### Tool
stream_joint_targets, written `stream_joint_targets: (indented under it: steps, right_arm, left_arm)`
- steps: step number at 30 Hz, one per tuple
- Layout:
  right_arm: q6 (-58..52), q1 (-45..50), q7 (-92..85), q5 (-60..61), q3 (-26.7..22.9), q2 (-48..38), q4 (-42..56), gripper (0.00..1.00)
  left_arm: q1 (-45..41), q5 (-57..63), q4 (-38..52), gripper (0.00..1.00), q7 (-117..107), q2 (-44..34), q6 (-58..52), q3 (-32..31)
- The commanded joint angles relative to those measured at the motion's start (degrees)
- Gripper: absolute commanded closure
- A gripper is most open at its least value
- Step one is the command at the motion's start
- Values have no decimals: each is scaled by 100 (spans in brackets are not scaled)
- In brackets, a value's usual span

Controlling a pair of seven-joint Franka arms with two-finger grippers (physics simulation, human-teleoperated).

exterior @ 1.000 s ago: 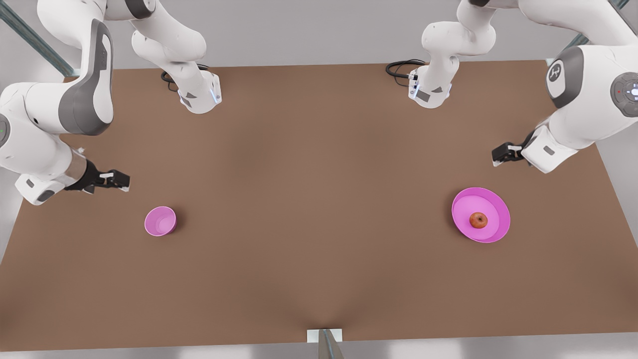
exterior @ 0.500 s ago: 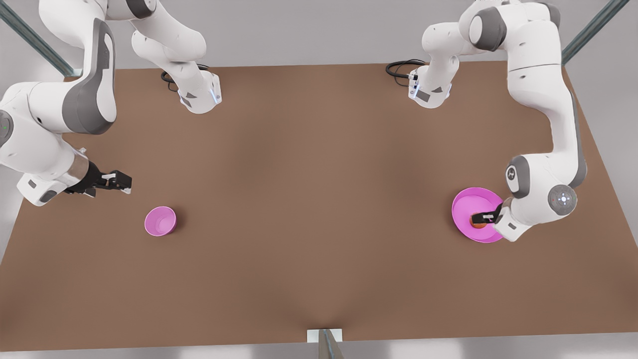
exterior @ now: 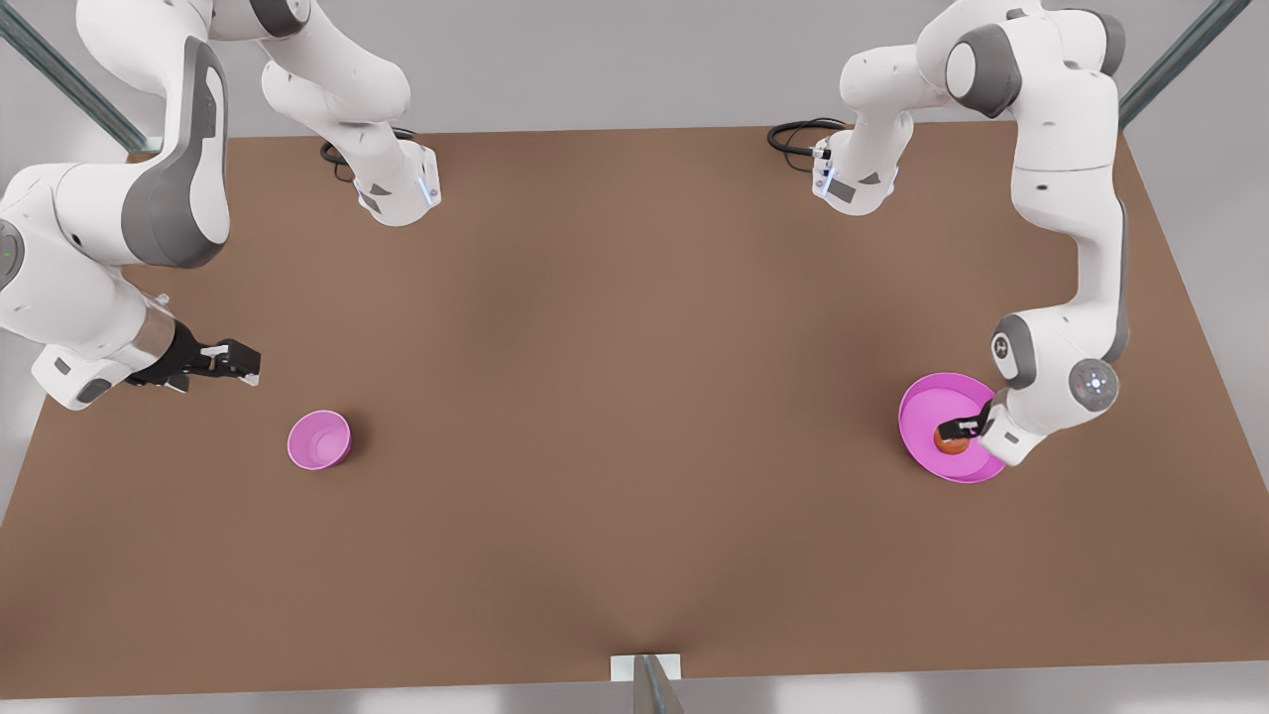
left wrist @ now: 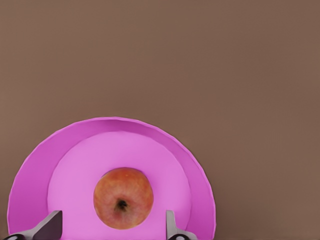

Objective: Use the left arm to pick up the apple from the plate, transfer it to the gripper of the right arm, and then use the right arm to place it into the bowl

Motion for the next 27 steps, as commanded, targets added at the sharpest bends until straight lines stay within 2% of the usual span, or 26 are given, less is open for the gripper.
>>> stream_joint_targets:
  steps: [1, 23, 27]
  right_arm:
    - [-3, 5, -31, 4, 0, -6, 3, 0]
    - [-109, 31, -31, 4, 0, -15, 12, 0]
    - [-109, 31, -40, 13, 0, -15, 12, 0]
  left_arm:
    - [12, 6, -77, 0, 308, 16, 295, 0]
    - [-6, -11, -42, 0, 308, 561, 594, -18]
    - [-6, -11, -42, 10, 308, 579, 594, -9]
